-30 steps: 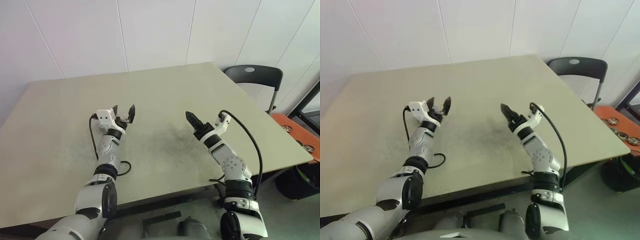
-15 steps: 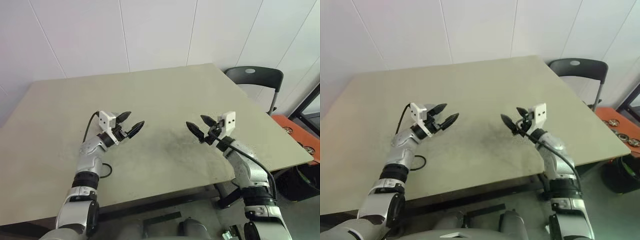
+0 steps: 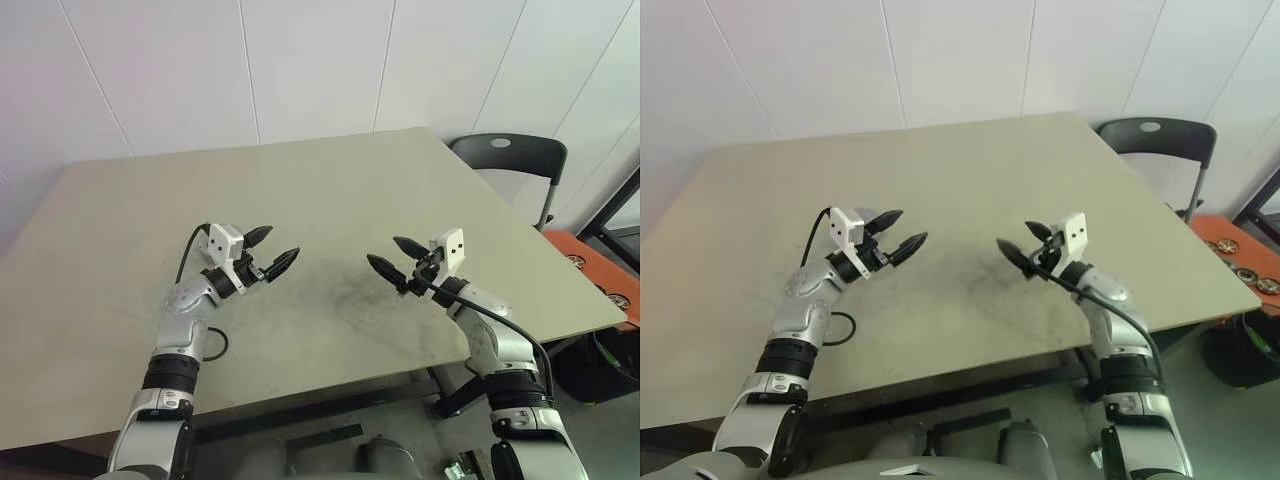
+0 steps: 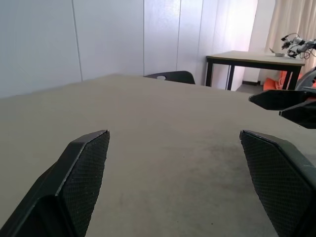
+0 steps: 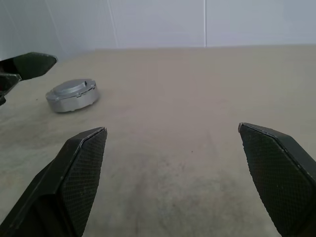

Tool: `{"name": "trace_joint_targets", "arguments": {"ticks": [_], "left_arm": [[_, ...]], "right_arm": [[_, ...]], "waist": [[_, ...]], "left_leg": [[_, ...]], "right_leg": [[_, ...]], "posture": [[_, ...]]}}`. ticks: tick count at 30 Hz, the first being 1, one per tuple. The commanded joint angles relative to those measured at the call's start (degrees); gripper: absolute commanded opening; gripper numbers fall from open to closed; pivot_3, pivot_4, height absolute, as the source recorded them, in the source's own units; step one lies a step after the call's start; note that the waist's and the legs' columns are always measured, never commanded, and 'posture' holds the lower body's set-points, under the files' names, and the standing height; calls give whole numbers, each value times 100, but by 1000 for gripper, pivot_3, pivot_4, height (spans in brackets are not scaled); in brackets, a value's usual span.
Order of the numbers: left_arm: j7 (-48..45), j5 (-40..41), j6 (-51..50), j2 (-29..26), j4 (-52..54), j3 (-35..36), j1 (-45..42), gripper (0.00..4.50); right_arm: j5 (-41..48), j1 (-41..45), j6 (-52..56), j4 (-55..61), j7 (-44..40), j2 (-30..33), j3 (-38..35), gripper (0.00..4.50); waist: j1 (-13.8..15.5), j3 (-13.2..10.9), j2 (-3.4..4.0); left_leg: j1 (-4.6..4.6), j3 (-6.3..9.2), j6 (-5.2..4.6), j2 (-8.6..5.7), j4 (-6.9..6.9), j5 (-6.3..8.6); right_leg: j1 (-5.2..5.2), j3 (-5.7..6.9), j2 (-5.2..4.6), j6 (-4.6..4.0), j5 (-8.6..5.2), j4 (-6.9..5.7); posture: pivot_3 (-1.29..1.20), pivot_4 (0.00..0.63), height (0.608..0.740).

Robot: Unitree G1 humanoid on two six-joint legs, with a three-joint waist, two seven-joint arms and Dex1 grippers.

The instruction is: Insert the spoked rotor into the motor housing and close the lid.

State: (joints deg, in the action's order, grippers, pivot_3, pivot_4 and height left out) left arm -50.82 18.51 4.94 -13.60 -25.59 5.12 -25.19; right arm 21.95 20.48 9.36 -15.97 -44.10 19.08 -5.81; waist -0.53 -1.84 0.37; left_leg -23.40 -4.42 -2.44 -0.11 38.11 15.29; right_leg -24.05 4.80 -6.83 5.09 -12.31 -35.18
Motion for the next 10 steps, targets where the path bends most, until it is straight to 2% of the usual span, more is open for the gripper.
{"name": "trace_joint_targets", "arguments": {"ticks": [1, 10], "left_arm": [[2, 30, -19, -24, 248, -60, -105, 4500], [-212, 141, -27, -56, 257, -74, -44, 4500]], "right_arm": [[170, 144, -33, 155, -66, 53, -172, 4480], [607, 83, 171, 398, -815, 206, -228, 4480]], "waist": [[0, 0, 0], [0, 0, 0]], "left_leg": [[0, 0, 0, 0, 0, 0], [0, 0, 0, 0, 0, 0]], "right_leg": [[0, 0, 0, 0, 0, 0], [1, 0, 0, 0, 0, 0]], "posture": [[0, 0, 740], [0, 0, 740]]}}
